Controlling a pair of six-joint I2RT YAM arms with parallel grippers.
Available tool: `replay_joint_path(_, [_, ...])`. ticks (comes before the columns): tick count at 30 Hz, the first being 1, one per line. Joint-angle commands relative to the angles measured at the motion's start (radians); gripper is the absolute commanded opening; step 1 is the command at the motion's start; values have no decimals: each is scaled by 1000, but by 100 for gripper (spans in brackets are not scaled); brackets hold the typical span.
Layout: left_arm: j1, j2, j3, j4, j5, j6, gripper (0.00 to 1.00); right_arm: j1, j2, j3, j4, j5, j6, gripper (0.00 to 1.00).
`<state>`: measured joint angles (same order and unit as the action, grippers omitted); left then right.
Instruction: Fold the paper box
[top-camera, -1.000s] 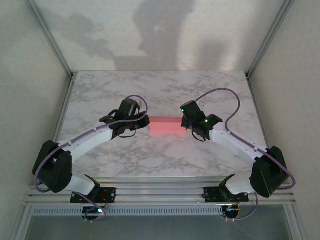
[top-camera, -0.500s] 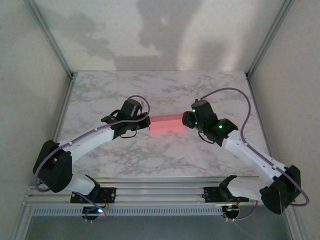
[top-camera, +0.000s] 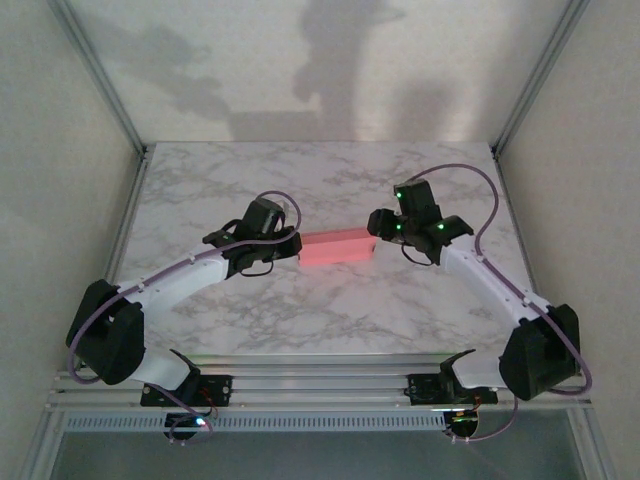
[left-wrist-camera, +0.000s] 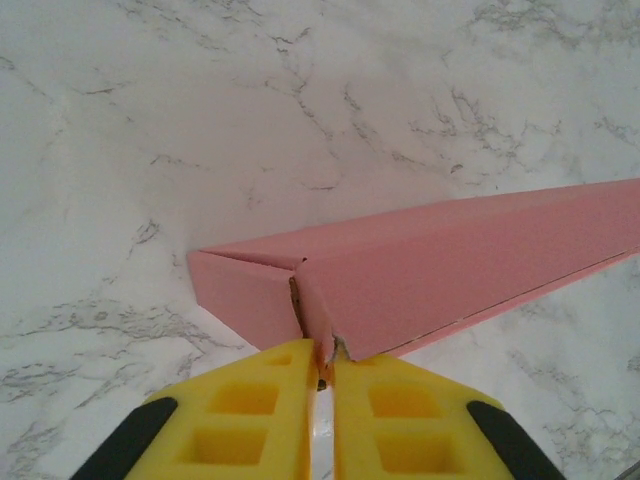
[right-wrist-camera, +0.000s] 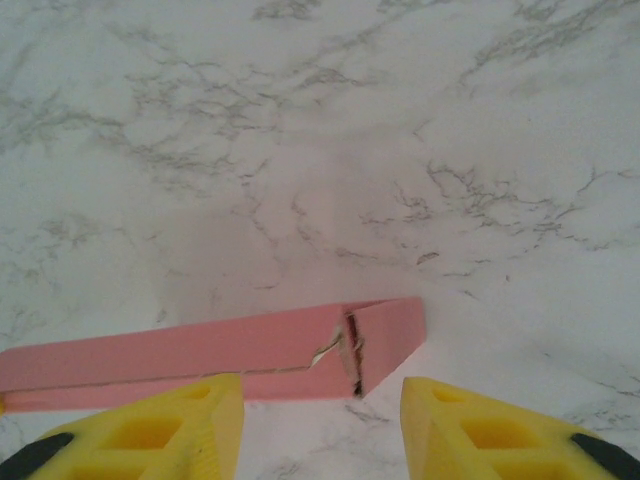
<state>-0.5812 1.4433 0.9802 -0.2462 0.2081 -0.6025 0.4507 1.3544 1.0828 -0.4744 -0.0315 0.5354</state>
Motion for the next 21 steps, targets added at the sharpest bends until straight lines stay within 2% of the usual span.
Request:
replay_joint_path(1, [-11,9,15,-72,-28,9,16,-7,36,44,6,-26,5,45])
replay_joint_path(7, [-11,4,16,-74,-29,12,17,-7,77,47,34,-26,28,42])
replay_joint_path(15, [-11,-4,20,-74,-22,10,21,-7,94,39,49,-18,46,26])
replay_joint_path(21, [-12,-38,38,-98,-4,20,29,-7,105,28,55,-6,47,19])
